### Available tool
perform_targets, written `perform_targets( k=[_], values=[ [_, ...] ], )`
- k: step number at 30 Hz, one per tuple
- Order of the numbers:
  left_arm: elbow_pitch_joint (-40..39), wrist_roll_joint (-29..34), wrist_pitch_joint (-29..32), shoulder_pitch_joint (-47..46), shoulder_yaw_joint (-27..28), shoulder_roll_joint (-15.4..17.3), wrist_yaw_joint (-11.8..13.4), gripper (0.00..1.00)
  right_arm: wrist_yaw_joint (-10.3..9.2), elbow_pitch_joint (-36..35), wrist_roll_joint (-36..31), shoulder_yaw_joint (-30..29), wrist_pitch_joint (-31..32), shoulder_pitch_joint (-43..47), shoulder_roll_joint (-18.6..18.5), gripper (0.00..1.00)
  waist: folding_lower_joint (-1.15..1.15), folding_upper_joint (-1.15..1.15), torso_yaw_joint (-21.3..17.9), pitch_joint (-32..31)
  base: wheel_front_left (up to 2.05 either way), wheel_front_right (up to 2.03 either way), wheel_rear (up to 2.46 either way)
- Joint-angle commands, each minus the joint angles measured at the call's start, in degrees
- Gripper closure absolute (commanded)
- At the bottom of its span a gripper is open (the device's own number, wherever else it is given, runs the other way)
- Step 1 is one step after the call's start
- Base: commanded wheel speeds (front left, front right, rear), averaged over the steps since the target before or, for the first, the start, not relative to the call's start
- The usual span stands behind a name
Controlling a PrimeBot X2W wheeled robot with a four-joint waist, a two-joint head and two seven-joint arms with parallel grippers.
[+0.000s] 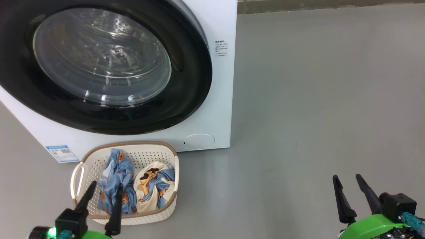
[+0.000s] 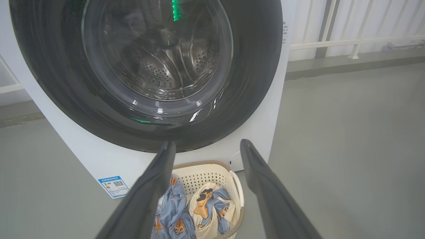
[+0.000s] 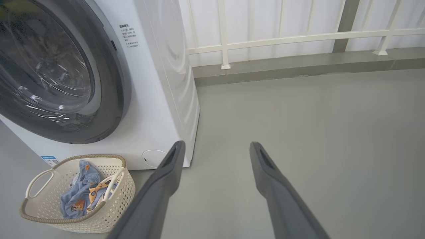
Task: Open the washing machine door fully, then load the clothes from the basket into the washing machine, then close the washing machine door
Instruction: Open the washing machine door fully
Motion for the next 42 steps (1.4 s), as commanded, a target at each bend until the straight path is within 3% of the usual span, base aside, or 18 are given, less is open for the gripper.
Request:
perform_targets(
  k=[1,2,14,19,30,36,42],
  values=[
    [-1.7,-0.8,-0.8,-1.5,1.4,0.5,-0.1,0.0,0.09,-1.2,2.2,2.1,-0.6,-2.1,-0.4,0.73,0.0,0.0,0.1,0.1,0.0,0.0,0.0],
    [-1.8,-0.9,-0.8,-1.4,1.2,0.4,-0.1,0.0,0.09,-1.2,3.4,2.6,-0.7,-2.6,-0.3,1.0,0.0,0.0,0.1,0.1,0.0,0.0,0.0],
    [-2.4,-1.6,-0.8,-1.8,0.3,-0.1,-0.1,0.0,0.09,-1.3,20.9,7.5,-1.4,-13.3,-0.4,1.0,0.0,0.0,1.1,1.5,0.0,0.0,0.0],
    [-2.4,-1.4,-0.8,-2.9,0.9,-0.2,-0.1,0.0,0.09,-2.4,33.9,10.6,-1.8,-20.7,-0.9,1.0,0.0,0.0,2.1,3.0,0.0,0.0,0.0],
    [-2.8,-2.0,-0.8,-6.4,1.1,-0.7,-0.1,0.0,0.09,-5.9,60.8,20.3,-2.0,-34.6,-8.4,1.0,0.0,0.0,5.4,8.4,0.0,0.0,0.0],
    [-3.3,-2.5,-0.8,-8.6,0.8,-1.1,-0.1,0.0,0.09,-3.7,75.0,21.4,5.4,-41.4,-11.1,1.0,0.0,0.0,7.1,12.3,0.0,0.0,0.0],
    [-3.8,-3.1,-0.8,-11.0,0.1,-1.5,-0.1,0.0,0.09,0.1,82.1,20.3,15.5,-47.0,-12.3,1.0,0.0,0.0,8.8,16.3,0.0,0.0,0.0]
  ],
)
